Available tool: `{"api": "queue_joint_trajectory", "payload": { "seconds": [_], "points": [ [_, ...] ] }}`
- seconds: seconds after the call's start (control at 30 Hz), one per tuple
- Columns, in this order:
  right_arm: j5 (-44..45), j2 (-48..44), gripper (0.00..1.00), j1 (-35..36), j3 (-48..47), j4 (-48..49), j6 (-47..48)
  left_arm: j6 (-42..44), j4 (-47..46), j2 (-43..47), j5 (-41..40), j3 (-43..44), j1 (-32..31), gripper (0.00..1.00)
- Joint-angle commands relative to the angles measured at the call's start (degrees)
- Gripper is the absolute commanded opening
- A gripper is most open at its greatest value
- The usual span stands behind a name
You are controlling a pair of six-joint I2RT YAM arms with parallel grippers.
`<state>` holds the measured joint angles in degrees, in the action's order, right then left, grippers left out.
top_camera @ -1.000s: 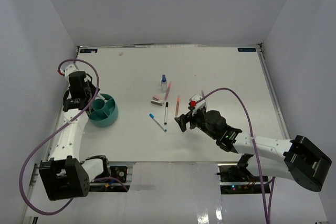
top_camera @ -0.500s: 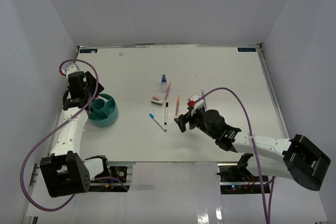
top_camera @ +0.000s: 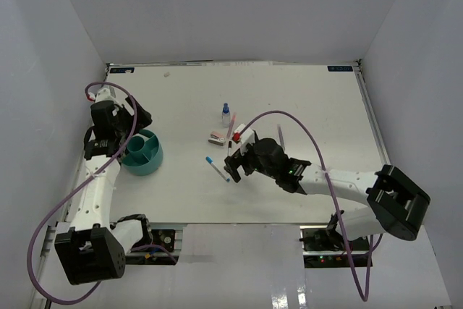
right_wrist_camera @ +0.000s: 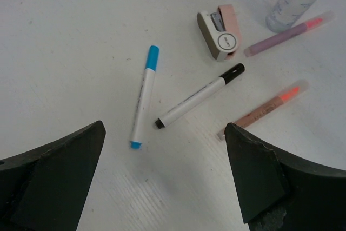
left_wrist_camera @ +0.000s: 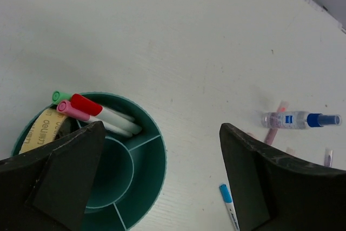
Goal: Sort the stationery into containers
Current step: Pick up the pen from the center of the board.
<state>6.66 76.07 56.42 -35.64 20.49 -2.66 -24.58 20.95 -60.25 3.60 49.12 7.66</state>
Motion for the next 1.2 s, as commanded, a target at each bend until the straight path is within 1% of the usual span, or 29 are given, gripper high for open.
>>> {"api": "queue_joint_trajectory", "payload": {
  "seconds": [0.0,0.1,0.13,0.2,0.27,0.3,0.37,0.4,0.47,0.53,0.77,0.8,0.87,0.9,0.93,0.97,1.0,1.03,1.1,1.13,1.17],
  "points": [
    [-0.59,4.34,0.96,2.89,-6.88,-6.07,1.69,2.16,0.23,3.20,3.52,0.18,-1.68,0.98],
    [-0.59,9.69,0.93,3.87,-10.84,-10.45,2.04,2.78,0.67,5.14,4.40,-0.08,-3.53,0.98],
    [-0.42,11.19,0.92,4.22,-13.55,-11.69,1.95,2.87,0.85,5.66,4.75,-0.34,-3.97,0.98],
    [-0.07,15.14,0.86,4.48,-16.20,-14.24,1.95,3.13,1.02,7.51,5.89,-0.87,-5.02,0.98],
    [0.11,18.56,0.84,4.75,-19.54,-17.67,1.51,3.13,1.20,8.83,6.33,-1.83,-5.90,0.98],
    [0.11,19.54,0.83,4.92,-20.51,-18.55,1.43,3.22,1.29,10.14,7.29,-2.19,-6.25,0.98],
    [0.03,22.17,0.77,5.27,-23.14,-20.40,1.08,2.96,1.64,11.20,8.09,-2.98,-6.69,0.98],
    [0.02,23.15,0.77,5.36,-23.94,-21.01,0.99,2.87,1.90,11.99,8.62,-3.15,-6.69,0.98],
    [0.55,25.35,0.71,5.36,-25.70,-23.48,0.11,2.78,2.60,12.70,9.94,-3.24,-7.83,0.98],
    [0.29,27.27,0.70,5.36,-26.41,-23.74,-0.16,2.69,2.87,13.31,10.81,-3.24,-9.15,0.98],
    [-0.77,32.03,0.67,5.36,-29.40,-25.85,-1.21,2.08,3.83,13.14,13.54,-3.33,-10.30,0.98],
    [-0.59,32.21,0.63,5.36,-29.31,-25.94,-1.30,1.99,3.92,13.14,13.89,-3.33,-10.38,0.98],
    [-0.50,32.38,0.60,5.36,-29.14,-25.94,-1.47,1.55,4.10,13.23,14.42,-3.42,-10.47,0.98],
    [-0.24,32.47,0.56,5.36,-28.96,-25.85,-1.56,1.38,4.10,13.14,14.68,-3.33,-10.47,0.98],
    [0.20,32.21,0.47,5.36,-28.70,-25.85,-1.56,1.20,4.27,13.14,14.95,-3.25,-10.56,0.98],
    [0.72,32.03,0.42,5.36,-28.61,-25.85,-1.56,0.59,4.19,13.14,15.65,-3.24,-10.56,0.98],
    [0.99,31.86,0.40,5.45,-28.44,-25.85,-1.48,0.32,4.27,12.97,16.09,-3.16,-10.56,0.98],
    [1.25,31.33,0.30,5.36,-28.00,-25.77,-1.48,-0.03,4.27,12.88,16.44,-3.16,-10.74,0.98],
    [1.34,30.45,0.27,5.36,-27.38,-24.98,-1.48,-1.17,4.27,12.35,17.32,-3.16,-11.00,0.98],
    [1.26,29.23,0.21,5.36,-26.42,-23.84,-1.48,-1.61,4.27,12.09,17.58,-3.16,-11.26,0.98],
    [0.99,28.52,0.20,5.36,-25.80,-23.22,-1.48,-2.05,4.27,11.82,18.02,-3.16,-11.53,0.98]
  ]
}}
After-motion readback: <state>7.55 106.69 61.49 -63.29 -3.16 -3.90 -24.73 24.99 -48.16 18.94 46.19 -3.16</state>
